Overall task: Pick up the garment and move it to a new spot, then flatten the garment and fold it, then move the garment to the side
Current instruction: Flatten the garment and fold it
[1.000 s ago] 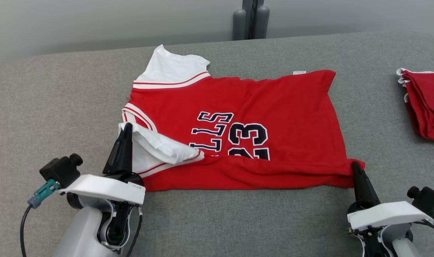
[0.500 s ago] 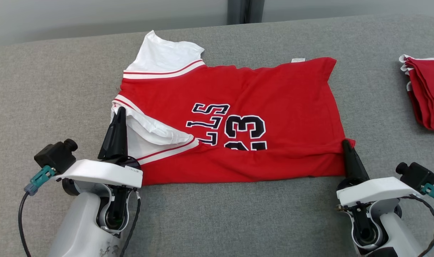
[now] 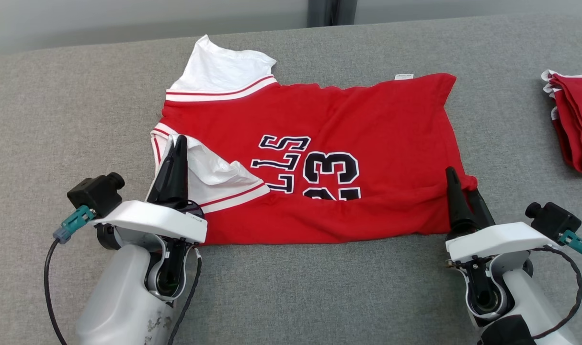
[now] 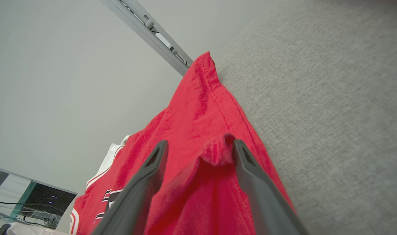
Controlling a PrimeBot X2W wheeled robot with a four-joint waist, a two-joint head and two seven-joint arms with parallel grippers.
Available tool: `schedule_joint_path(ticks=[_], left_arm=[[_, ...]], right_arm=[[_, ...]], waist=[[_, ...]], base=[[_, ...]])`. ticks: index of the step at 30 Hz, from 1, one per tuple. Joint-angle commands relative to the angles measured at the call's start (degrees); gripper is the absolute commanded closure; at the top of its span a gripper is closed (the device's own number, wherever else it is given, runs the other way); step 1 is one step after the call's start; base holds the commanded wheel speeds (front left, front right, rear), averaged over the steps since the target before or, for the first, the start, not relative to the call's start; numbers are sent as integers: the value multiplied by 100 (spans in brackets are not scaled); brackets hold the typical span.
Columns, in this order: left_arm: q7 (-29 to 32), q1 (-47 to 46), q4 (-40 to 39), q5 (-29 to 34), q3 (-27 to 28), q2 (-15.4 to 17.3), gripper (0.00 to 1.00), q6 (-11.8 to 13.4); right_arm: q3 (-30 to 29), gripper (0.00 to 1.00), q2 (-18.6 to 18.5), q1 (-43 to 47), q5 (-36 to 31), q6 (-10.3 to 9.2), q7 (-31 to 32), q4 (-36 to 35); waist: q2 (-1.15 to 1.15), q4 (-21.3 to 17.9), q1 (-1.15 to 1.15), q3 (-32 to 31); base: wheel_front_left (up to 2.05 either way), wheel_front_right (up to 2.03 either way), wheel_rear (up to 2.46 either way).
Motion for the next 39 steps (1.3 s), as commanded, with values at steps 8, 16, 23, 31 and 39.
schedule_joint_path(ticks=[8, 16, 23, 31, 39], left_arm=[[-6, -156, -185, -46, -48, 49, 0, -6], [-6, 318, -475, 276, 10, 295, 0, -5], [6, 899, -230, 632, 107, 431, 0, 153], [705, 1371, 36, 423, 99, 478, 0, 506], [1182, 1439, 190, 189, 191, 457, 0, 757]], right_arm=[[-73, 0, -94, -66, -46, 14, -88, -299], [-451, 0, -179, 198, -1226, 14, -89, -777], [-720, 0, -90, 714, -2180, 13, -90, -1099], [-808, 0, -3, 1232, -2390, 13, -65, -1277], [-799, 0, 37, 1297, -2434, 13, 33, -1395]], waist=[[0, 24, 0, -21], [0, 111, 0, -138], [0, 233, 0, -374], [0, 248, 0, -596], [0, 82, 0, -547]], base=[[0, 0, 0], [0, 0, 0], [0, 0, 0], [0, 0, 0], [0, 0, 0]])
